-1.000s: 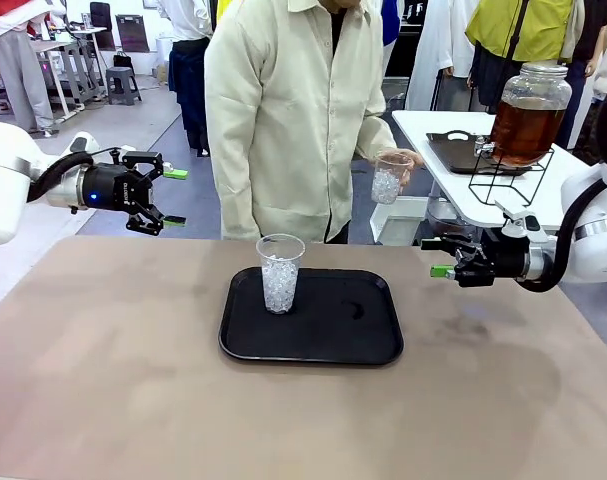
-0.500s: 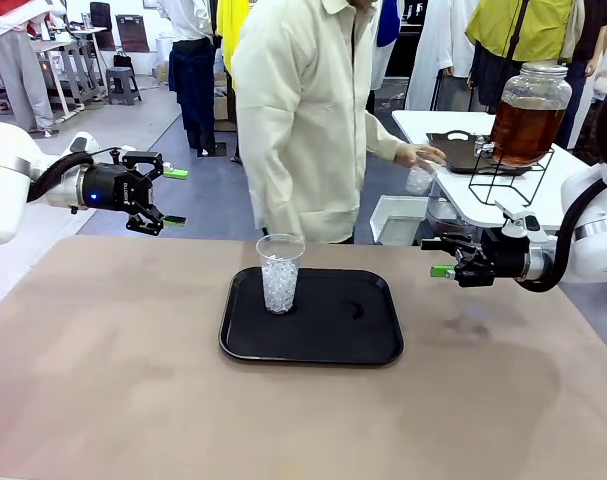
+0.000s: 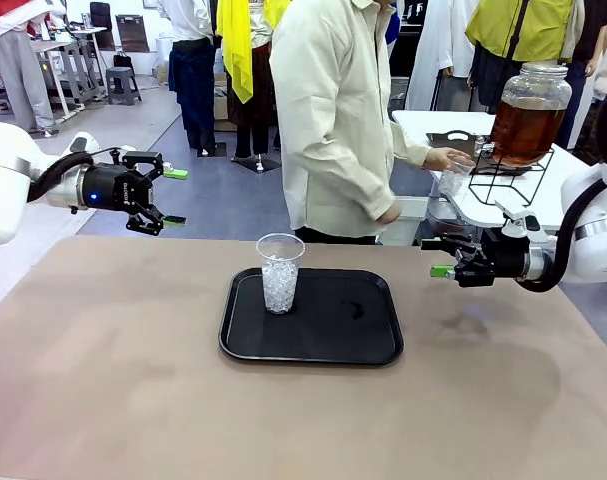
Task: Pour the drink into the iced cup.
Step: Pick up the iced cup indicated by the human and present it to them.
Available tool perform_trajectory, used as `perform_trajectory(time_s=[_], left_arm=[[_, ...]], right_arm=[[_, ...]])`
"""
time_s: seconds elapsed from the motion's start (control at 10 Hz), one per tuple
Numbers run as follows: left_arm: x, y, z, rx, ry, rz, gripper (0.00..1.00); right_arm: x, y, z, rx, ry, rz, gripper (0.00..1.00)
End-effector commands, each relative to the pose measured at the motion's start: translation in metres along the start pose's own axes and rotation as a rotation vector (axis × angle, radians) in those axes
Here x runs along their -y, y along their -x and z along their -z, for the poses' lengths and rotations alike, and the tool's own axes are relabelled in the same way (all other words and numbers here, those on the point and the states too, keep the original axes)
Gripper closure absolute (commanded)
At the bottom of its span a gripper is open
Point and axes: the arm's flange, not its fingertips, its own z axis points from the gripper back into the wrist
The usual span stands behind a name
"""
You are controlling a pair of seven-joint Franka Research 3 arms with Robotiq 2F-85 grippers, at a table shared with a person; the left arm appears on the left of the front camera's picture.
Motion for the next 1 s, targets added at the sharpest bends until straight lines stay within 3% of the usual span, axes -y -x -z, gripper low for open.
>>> perform_trajectory(time_s=[0.0,0.9], left_arm=[[0.0025,0.0002,-0.0002,0.010,0.007,-0.010,0.00],[0.0025,0.0002,-0.0002,0.010,0.007,-0.010,0.00]], right_arm=[[0.0005,-0.0021,0.0004,0.000,-0.001,-0.004,0.00],[0.0005,-0.0021,0.0004,0.000,-0.001,-0.004,0.00]])
